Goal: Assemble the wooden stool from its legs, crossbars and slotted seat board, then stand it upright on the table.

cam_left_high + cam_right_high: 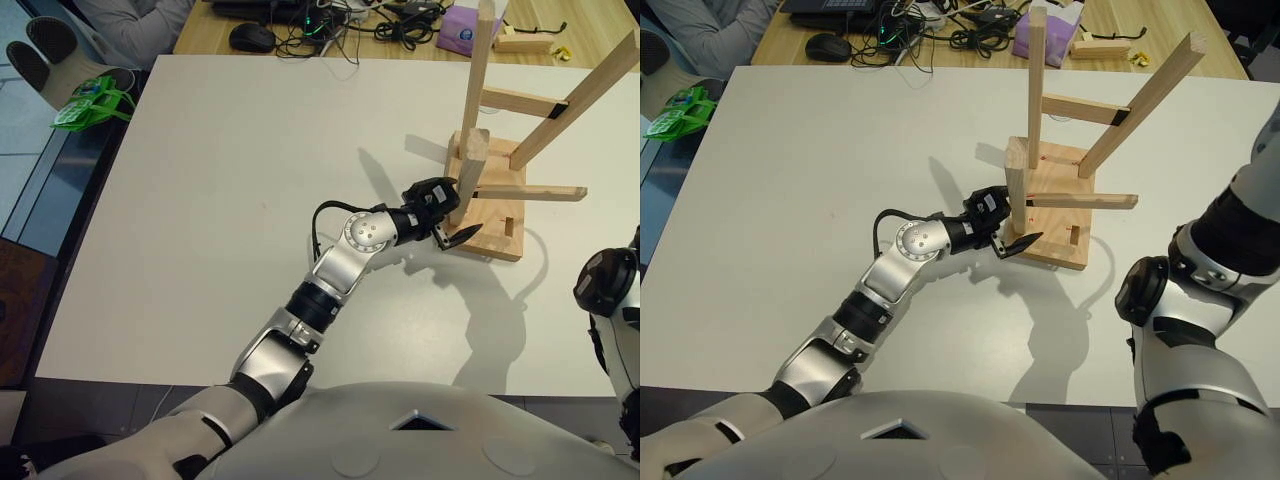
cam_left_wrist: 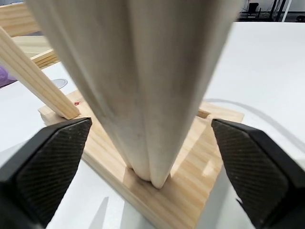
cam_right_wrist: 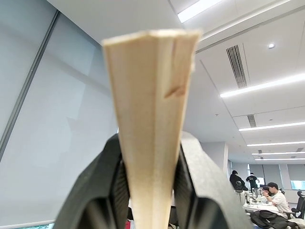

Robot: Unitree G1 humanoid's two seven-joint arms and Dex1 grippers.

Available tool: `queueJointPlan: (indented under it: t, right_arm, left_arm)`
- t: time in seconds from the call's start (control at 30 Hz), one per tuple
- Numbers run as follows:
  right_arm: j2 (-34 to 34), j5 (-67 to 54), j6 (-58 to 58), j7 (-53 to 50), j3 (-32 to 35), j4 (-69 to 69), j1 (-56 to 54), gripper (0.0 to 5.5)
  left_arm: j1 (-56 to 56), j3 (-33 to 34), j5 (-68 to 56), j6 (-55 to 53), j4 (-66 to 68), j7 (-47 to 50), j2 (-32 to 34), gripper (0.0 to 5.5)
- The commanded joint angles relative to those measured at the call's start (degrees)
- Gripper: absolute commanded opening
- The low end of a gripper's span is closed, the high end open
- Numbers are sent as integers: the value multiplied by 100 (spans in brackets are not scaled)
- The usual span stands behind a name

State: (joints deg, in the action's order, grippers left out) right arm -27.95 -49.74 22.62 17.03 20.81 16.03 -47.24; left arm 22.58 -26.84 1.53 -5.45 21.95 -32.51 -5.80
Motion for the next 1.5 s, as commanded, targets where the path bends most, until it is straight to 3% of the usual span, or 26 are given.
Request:
queueJointPlan:
  t: [0.03, 0.5, 0.73, 1.1, 1.5]
  right_arm:
    - [20, 23, -11, -8, -42, 36, -88, 102]
    - [33, 33, -40, -50, -21, 100, -37, 102]
    - [0, 41, -24, -38, 7, 103, 20, 102]
    - [-79, 73, -7, 25, 34, 40, -8, 102]
    - [-59, 145, -40, 23, 51, 28, -21, 102]
  left_arm:
    - [150, 88, -179, 216, 549, -216, -243, 448]
    - [30, 234, -79, 733, 1209, 64, -309, 241]
    - [-469, 357, -109, 695, 770, 69, 107, 182]
    - [-871, 798, 117, 583, 385, 659, 707, 3]
    - [-774, 916, 135, 392, -104, 691, 808, 0]
